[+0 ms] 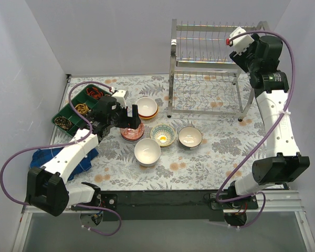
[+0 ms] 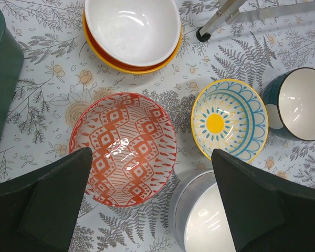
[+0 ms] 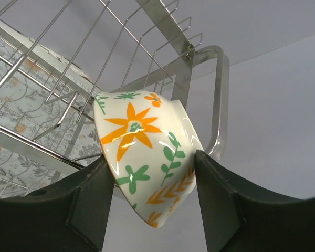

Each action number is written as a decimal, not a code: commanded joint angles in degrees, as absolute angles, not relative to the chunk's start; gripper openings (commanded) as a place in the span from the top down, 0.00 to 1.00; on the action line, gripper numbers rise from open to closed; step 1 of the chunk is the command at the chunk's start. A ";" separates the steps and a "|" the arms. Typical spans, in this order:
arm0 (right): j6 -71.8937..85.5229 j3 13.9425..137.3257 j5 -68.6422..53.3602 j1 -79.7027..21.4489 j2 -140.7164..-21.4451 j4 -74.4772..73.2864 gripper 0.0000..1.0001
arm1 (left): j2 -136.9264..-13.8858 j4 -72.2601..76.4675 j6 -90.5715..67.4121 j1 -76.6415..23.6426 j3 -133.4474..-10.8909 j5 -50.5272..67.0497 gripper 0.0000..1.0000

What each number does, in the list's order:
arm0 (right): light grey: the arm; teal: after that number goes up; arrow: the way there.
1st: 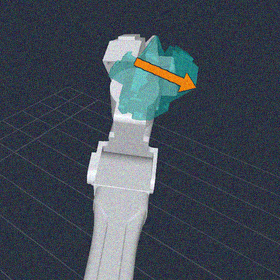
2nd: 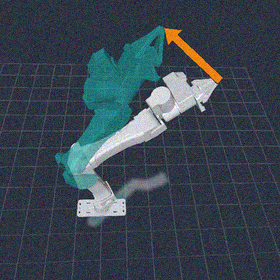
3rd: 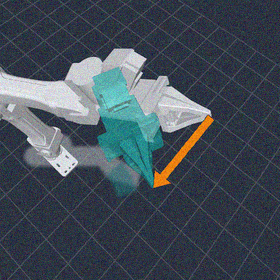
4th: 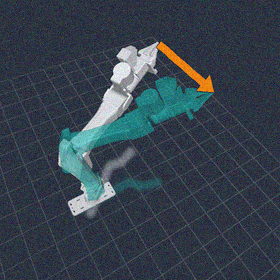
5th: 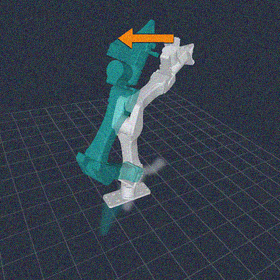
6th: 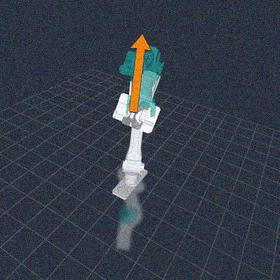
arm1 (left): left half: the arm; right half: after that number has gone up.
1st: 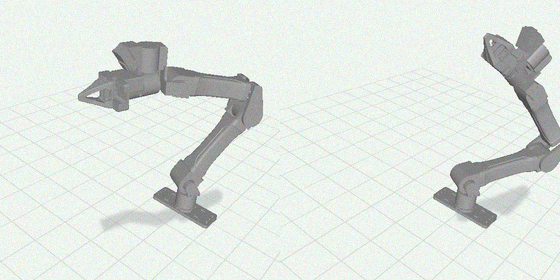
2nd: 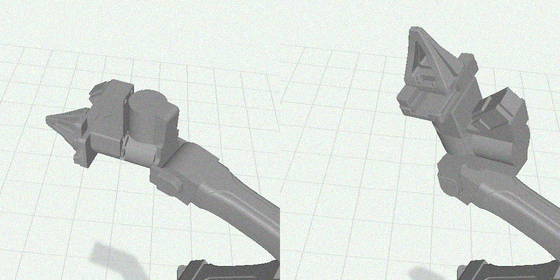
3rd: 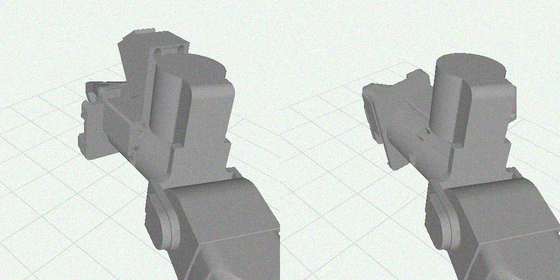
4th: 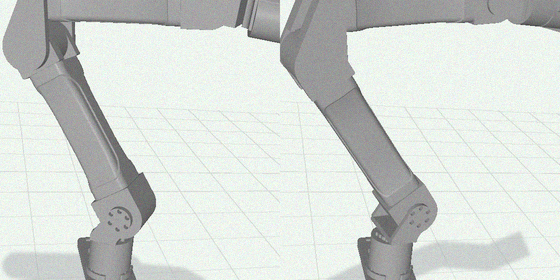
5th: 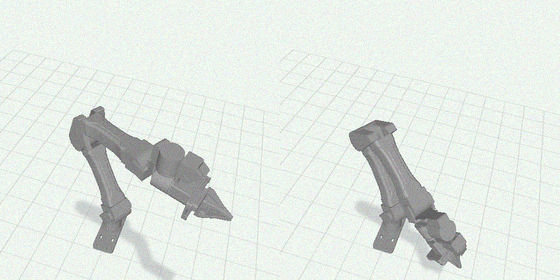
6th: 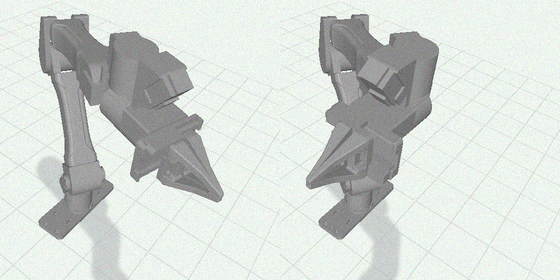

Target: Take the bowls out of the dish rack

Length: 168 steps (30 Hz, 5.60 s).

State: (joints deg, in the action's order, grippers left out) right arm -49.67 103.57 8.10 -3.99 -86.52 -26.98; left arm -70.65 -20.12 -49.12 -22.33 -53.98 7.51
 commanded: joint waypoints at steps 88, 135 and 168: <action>-69.89 76.74 29.62 -26.10 -76.66 47.65 0.99 | -71.28 -20.48 -49.22 -22.59 -55.02 7.03 0.02; 18.02 58.27 -5.62 -34.72 -78.12 -3.34 0.99 | -68.64 -19.07 -48.87 -22.59 -54.14 1.93 0.02; 16.35 56.69 -0.63 -34.98 -85.70 -1.23 0.37 | -67.33 -18.63 -48.78 -22.59 -53.88 2.20 0.02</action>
State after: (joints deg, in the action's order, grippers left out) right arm 18.50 55.33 -5.98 -34.65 -90.80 -2.94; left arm -70.28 -19.25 -49.28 -22.35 -53.95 2.57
